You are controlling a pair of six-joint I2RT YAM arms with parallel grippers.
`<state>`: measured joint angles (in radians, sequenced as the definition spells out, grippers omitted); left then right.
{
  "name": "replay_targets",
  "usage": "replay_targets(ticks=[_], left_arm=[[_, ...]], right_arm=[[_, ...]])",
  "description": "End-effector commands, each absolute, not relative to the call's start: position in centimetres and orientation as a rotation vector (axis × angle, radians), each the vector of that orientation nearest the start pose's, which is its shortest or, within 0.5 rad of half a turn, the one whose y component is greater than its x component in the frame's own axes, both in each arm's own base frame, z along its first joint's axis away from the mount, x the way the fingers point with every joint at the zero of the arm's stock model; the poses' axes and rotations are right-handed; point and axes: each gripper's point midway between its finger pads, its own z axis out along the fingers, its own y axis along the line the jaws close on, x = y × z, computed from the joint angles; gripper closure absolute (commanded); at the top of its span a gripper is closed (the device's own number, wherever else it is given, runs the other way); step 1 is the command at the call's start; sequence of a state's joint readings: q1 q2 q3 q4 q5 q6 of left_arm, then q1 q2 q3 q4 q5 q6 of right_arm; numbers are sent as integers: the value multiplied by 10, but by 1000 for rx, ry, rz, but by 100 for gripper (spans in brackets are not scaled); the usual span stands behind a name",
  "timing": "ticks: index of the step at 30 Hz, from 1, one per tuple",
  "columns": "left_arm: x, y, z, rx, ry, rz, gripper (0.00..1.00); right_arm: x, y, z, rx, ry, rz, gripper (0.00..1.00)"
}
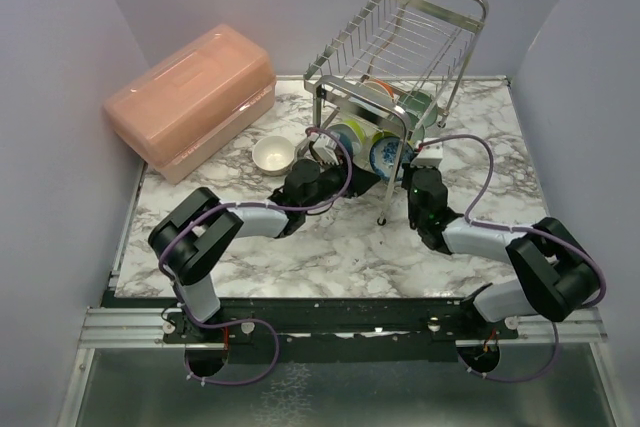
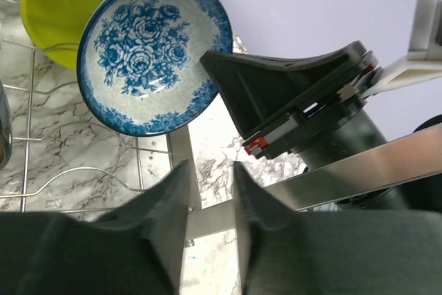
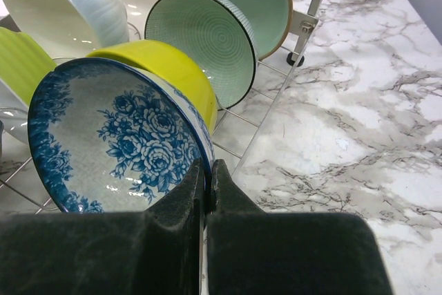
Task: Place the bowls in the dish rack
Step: Adjust the bowl in the dish rack.
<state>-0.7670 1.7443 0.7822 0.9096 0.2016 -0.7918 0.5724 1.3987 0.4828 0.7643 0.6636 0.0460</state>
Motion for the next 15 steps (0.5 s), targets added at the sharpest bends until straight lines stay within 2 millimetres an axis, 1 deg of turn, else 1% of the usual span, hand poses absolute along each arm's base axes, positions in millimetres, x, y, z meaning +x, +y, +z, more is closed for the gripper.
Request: replay_targets(ticks=[1, 6, 12, 15], left_arm=[[311, -383, 193, 131, 1735, -1345, 61], [316, -392, 208, 83, 1719, -1405, 45], [327, -406, 215, -117, 1738, -1560, 36], [331, -411, 219, -229, 1730, -1644, 35]], right_arm=[[377, 108, 174, 124, 1543, -147, 100], [371, 111, 179, 118, 1500, -153, 100], [367, 114, 184, 106, 1466, -153, 100], [365, 116, 184, 92, 1462, -154, 100]])
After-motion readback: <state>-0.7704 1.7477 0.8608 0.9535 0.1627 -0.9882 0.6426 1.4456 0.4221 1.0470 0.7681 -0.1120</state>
